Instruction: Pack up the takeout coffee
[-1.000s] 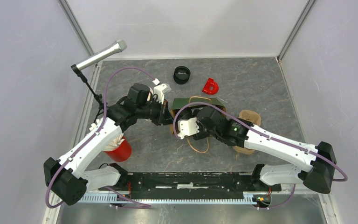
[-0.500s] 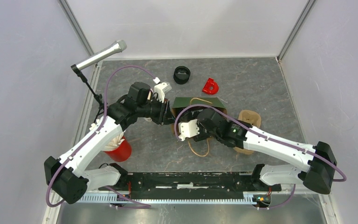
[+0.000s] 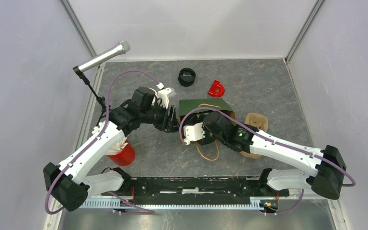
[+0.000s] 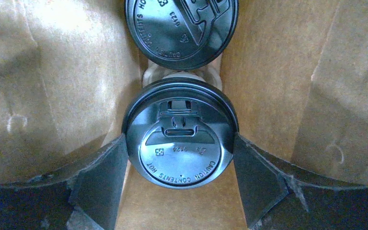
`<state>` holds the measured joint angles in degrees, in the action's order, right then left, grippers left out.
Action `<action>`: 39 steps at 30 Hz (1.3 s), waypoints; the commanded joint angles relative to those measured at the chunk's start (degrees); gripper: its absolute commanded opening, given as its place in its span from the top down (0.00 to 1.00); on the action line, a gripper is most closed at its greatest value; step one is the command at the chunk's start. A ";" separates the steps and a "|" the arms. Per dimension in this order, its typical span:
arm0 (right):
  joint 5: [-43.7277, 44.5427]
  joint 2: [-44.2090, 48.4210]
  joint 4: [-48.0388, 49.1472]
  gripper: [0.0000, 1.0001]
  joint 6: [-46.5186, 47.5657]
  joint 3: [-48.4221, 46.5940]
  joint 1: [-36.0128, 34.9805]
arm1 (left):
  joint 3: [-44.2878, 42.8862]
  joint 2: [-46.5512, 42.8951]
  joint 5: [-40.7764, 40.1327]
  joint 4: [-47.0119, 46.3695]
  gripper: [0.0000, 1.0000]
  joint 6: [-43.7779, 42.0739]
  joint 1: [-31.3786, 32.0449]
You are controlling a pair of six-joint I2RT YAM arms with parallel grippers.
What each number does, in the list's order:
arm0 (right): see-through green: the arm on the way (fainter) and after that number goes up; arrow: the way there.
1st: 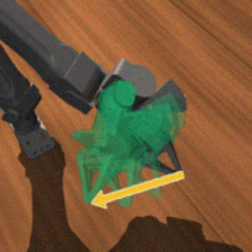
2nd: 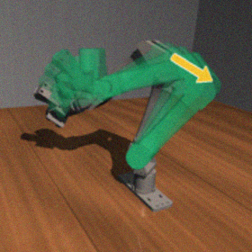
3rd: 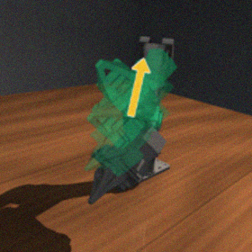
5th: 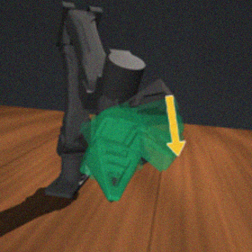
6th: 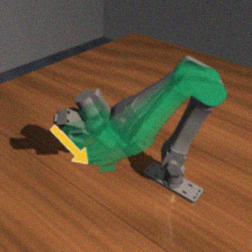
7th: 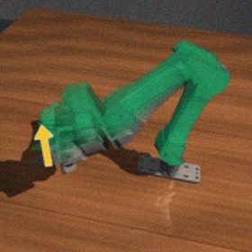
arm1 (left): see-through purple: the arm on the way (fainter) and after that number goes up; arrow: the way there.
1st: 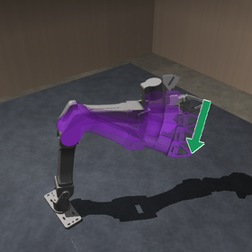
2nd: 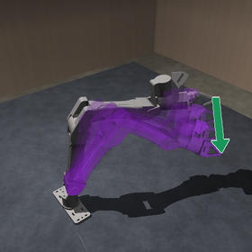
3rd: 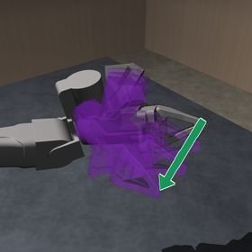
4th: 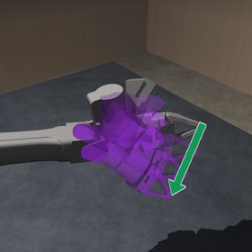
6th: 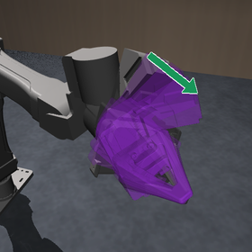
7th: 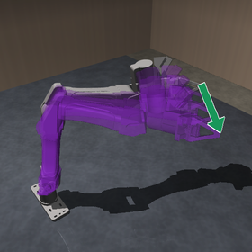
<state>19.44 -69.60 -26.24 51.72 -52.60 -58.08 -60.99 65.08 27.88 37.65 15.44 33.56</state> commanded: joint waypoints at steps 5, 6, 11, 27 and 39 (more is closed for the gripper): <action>0.75 0.08 3.80 0.47 -1.53 0.30 0.51 | 0.59 -0.43 -4.80 -0.91 0.44 5.39 3.70; 0.69 -0.04 3.89 0.48 -1.66 0.31 0.56 | 0.25 -0.46 -5.73 -0.26 0.44 5.39 3.82; 0.46 0.08 3.96 0.48 -2.52 0.54 0.54 | 0.91 -1.09 -8.10 -2.48 0.44 7.33 3.97; -4.46 1.46 0.42 0.47 -2.13 -0.26 2.70 | -0.29 -0.22 -8.57 -3.94 0.84 6.96 4.06; -1.83 0.67 4.85 0.48 4.57 0.98 2.73 | -1.80 -0.06 -6.65 -2.50 0.83 5.07 4.08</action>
<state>16.80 -69.28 -25.71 52.77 -51.51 -55.44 -60.40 65.28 19.64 35.73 21.23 37.39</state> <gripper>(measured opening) 0.805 0.161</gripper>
